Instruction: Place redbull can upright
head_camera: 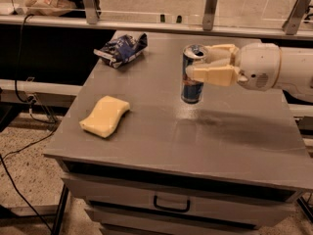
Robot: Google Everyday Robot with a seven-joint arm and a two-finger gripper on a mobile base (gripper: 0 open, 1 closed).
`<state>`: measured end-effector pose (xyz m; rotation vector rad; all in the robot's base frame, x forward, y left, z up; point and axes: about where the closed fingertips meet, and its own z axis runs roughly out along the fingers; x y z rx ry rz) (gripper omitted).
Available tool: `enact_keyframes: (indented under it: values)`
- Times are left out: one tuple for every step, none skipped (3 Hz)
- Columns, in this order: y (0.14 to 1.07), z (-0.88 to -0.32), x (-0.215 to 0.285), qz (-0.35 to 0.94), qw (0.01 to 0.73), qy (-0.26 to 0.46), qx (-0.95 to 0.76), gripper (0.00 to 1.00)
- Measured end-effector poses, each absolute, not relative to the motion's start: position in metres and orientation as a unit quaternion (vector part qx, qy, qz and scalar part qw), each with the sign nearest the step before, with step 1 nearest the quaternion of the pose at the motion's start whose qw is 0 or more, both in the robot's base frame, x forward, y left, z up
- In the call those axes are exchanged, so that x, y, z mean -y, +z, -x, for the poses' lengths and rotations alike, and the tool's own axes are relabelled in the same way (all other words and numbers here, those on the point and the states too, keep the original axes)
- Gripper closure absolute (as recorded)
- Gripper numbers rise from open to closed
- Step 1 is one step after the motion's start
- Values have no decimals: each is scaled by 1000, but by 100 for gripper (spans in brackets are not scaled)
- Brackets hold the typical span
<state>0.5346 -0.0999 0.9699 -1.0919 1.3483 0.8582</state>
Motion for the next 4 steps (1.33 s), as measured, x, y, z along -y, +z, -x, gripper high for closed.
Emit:
enact_keyframes:
  values:
    - [954, -535, 107, 469, 584, 351, -561, 60]
    - [927, -539, 120, 457, 588, 342, -573, 38]
    - [906, -543, 131, 446, 588, 337, -585, 6]
    - [916, -539, 156, 450, 588, 316, -593, 0]
